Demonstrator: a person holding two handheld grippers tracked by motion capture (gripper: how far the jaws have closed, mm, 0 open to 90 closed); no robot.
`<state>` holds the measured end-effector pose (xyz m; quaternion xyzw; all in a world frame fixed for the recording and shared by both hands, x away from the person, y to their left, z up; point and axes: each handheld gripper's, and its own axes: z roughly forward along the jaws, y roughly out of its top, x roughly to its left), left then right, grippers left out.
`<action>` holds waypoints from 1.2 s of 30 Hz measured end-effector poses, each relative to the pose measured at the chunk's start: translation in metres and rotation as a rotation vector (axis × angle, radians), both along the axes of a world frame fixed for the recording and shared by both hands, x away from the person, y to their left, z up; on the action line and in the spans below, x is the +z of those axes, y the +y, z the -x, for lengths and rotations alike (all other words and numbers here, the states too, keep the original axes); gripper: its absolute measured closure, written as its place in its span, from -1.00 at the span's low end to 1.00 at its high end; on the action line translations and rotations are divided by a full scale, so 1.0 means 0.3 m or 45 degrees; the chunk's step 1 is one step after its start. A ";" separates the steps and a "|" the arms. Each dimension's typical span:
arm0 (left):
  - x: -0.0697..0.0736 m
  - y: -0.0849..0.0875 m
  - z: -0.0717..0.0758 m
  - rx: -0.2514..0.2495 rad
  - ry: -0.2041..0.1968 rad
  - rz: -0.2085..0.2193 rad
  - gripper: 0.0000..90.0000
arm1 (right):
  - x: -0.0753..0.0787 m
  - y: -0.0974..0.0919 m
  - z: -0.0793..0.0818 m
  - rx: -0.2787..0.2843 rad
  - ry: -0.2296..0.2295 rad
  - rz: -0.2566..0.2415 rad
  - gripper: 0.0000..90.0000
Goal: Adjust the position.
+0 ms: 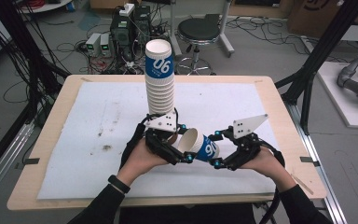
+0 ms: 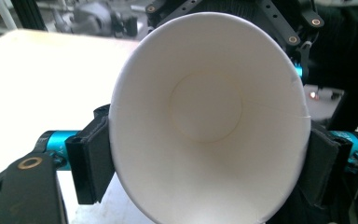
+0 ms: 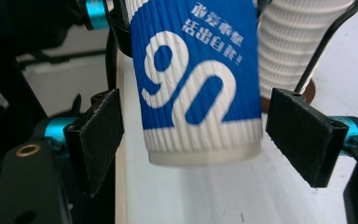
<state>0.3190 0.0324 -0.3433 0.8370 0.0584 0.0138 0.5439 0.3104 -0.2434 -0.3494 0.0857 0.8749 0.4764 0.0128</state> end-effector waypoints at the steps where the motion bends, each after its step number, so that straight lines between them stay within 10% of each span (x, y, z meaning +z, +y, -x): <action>1: 0.001 -0.005 0.004 0.000 -0.005 -0.012 -0.56 | -0.007 0.009 0.001 0.011 -0.002 0.026 -0.56; 8: 0.005 -0.014 0.012 -0.008 -0.011 0.033 -0.62 | -0.034 0.039 0.005 0.032 -0.020 0.078 -0.34; 16: -0.009 -0.006 0.016 0.044 0.054 0.314 -0.78 | -0.032 0.007 -0.011 0.028 0.027 -0.138 -0.33; 24: -0.024 -0.002 0.005 0.040 0.139 0.444 -0.78 | -0.019 -0.017 -0.011 0.006 0.037 -0.284 -0.33; 36: -0.015 0.002 0.007 0.004 0.116 0.417 -0.50 | -0.039 0.010 -0.003 0.018 0.038 -0.249 -0.34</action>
